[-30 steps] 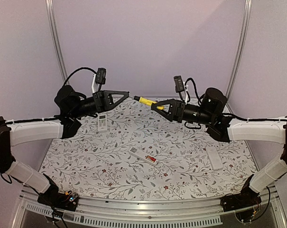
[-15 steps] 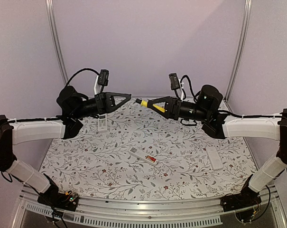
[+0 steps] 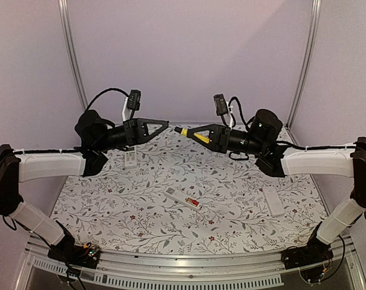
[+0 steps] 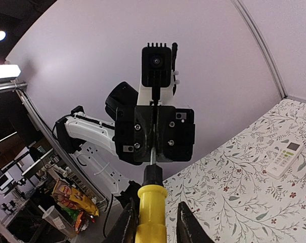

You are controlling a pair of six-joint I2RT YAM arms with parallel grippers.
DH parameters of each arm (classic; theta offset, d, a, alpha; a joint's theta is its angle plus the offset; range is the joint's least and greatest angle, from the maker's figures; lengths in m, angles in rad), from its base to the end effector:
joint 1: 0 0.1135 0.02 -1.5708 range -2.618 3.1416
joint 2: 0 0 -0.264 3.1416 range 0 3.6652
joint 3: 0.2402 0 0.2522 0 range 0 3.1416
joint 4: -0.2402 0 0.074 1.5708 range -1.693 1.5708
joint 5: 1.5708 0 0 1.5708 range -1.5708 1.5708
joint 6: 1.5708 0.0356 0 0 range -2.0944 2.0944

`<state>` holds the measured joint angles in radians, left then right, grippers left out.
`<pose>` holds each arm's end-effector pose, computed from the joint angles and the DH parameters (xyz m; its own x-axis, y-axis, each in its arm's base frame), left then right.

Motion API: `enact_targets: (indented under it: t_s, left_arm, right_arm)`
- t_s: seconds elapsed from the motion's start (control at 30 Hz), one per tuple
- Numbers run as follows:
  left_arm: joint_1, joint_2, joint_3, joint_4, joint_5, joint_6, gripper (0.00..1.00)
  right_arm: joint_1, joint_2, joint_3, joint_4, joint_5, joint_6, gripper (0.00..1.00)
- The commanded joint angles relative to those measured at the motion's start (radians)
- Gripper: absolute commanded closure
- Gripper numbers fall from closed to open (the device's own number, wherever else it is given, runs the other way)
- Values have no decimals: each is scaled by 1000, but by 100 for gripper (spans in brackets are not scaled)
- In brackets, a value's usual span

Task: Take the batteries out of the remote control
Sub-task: Pass from the left arm to the right

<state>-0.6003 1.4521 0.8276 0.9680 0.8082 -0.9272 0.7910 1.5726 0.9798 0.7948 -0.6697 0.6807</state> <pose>0.2457 -0.1994 0.3143 -0.5948 -0.2625 -0.7598 0.7936 -0.0409 -0.6071 0.2353 0.2694 0.3109 -0.5103 0.1857 -0.8397 -0.8543 0.0026 0.5198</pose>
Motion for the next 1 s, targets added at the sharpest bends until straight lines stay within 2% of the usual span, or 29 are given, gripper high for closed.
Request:
enact_targets:
  t_s: [0.0, 0.2, 0.23, 0.27, 0.37, 0.4, 0.43, 0.5, 0.67, 0.83, 0.97]
  left_arm:
    - [-10, 11, 13, 27, 7, 16, 100]
    - [-11, 11, 13, -6, 7, 37, 100]
    - [-11, 10, 17, -30, 9, 53, 96]
    - [-8, 6, 25, -73, 14, 79, 88]
    - [-5, -25, 72, -289, 0, 223, 44]
    - [-4, -37, 92, -408, -12, 285, 34]
    - [-3, -45, 115, -507, -26, 347, 25]
    - [-3, -38, 165, -693, -53, 471, 15]
    - [-14, 90, 285, -1033, -82, 701, 10]
    - [-48, 247, 367, -1158, -74, 793, 13]
    - [-91, 353, 435, -1234, -129, 850, 13]
  right_arm:
    - [4, 12, 4, 35, -13, 16, 78]
    - [4, 5, -15, 37, 7, 16, 98]
    - [3, 2, -21, 37, 16, 15, 100]
    - [0, -4, -29, 37, 28, 13, 100]
    - [-15, -20, -56, 37, 57, 18, 100]
    - [-24, -32, -68, 33, 70, 20, 100]
    - [-34, -40, -80, 18, 83, 21, 100]
    - [-57, -71, -100, -39, 110, 12, 100]
    - [-108, -170, -139, -299, 273, -91, 100]
    - [-147, -317, -210, -471, 470, -131, 100]
    - [-173, -415, -264, -542, 565, -118, 100]
